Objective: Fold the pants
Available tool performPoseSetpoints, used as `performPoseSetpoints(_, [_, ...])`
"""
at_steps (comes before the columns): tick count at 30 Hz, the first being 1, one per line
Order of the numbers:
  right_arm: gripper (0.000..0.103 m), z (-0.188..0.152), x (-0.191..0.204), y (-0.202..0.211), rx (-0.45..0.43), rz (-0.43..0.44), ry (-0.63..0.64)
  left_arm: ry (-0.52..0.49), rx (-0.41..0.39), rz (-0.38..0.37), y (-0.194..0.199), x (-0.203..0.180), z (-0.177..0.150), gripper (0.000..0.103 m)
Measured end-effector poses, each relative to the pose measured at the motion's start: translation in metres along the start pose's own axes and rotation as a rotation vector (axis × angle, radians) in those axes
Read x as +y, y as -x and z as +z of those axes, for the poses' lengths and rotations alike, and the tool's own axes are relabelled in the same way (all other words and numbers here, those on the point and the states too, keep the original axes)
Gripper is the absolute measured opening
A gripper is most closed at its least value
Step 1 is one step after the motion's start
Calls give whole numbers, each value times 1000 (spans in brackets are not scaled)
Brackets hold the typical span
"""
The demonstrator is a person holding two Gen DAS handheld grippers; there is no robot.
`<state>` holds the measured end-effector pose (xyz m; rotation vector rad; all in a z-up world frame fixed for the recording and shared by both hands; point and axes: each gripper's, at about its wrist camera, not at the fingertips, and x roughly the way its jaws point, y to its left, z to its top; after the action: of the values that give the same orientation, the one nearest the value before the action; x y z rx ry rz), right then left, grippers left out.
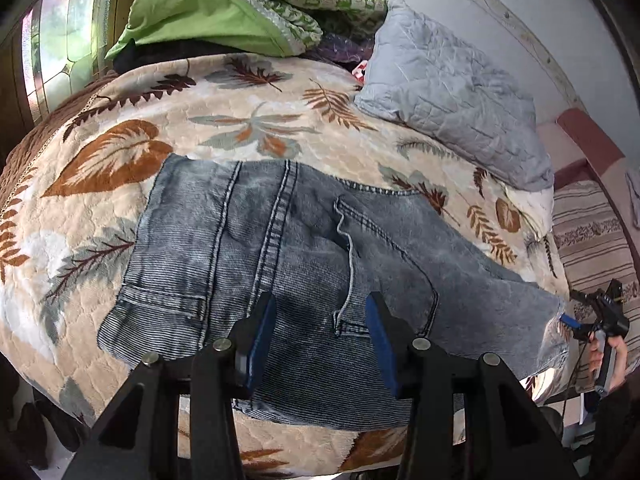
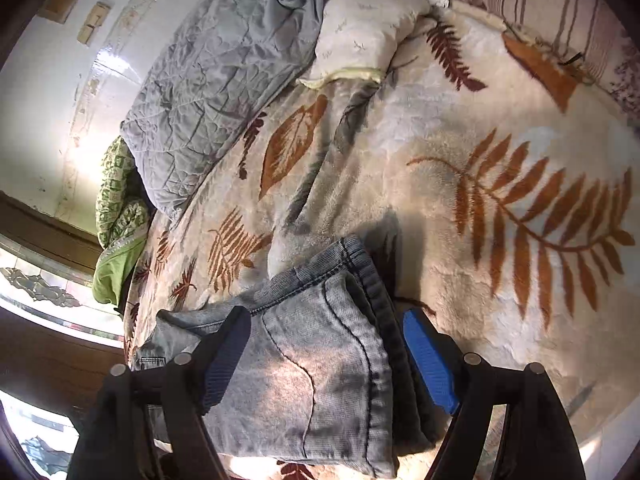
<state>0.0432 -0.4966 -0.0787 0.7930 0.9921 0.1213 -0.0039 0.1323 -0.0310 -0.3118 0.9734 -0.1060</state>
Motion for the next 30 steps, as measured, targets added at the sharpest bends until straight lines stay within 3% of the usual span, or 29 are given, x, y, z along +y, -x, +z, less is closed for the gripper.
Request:
performPoseSetpoints(2, [80, 13, -9, -22, 73, 32, -95, -13, 28, 31, -16, 2, -8, 47])
performPoseSetpoints(3, [68, 17, -10, -34, 139, 67, -120, -16, 41, 40, -21, 5, -12, 47])
performPoseSetpoints(4, [49, 19, -9, -41, 169, 42, -120, -15, 42, 34, -24, 7, -14, 47])
performPoseSetpoints(7, [19, 21, 7, -42, 178, -46, -23, -19, 32, 12, -22, 11, -15, 47])
performPoseSetpoints(9, [15, 21, 32, -21, 84, -89, 81, -25, 30, 5, -22, 11, -16, 47])
performPoseSetpoints(11, [13, 15, 65, 20, -130, -143, 217, -29, 21, 0, -22, 12, -17, 47])
performPoseSetpoints(13, [13, 1, 85, 53, -326, -170, 311, -30, 8, -6, -21, 13, -19, 47])
performPoseSetpoints(14, [13, -4, 85, 56, -365, -191, 325, -38, 6, -4, -21, 12, -19, 47])
performPoseSetpoints(15, [17, -3, 77, 46, -323, -181, 293, -44, 5, -1, -21, 11, -20, 47])
performPoseSetpoints(17, [43, -3, 44, 17, -161, -204, 196, -38, 11, 1, -21, 11, -19, 47])
performPoseSetpoints(18, [67, -9, 31, 12, -134, -235, 172, -32, 16, 0, -20, 12, -18, 48])
performPoseSetpoints(19, [69, -17, 20, 16, -156, -228, 160, -29, 20, -4, -21, 11, -17, 49])
performPoseSetpoints(23, [70, -47, -21, 48, -169, -68, -7, -42, 20, 0, -22, 8, -18, 54])
performPoseSetpoints(30, [70, -110, -51, 53, -6, 29, -154, -49, 14, 8, -25, -1, -18, 68])
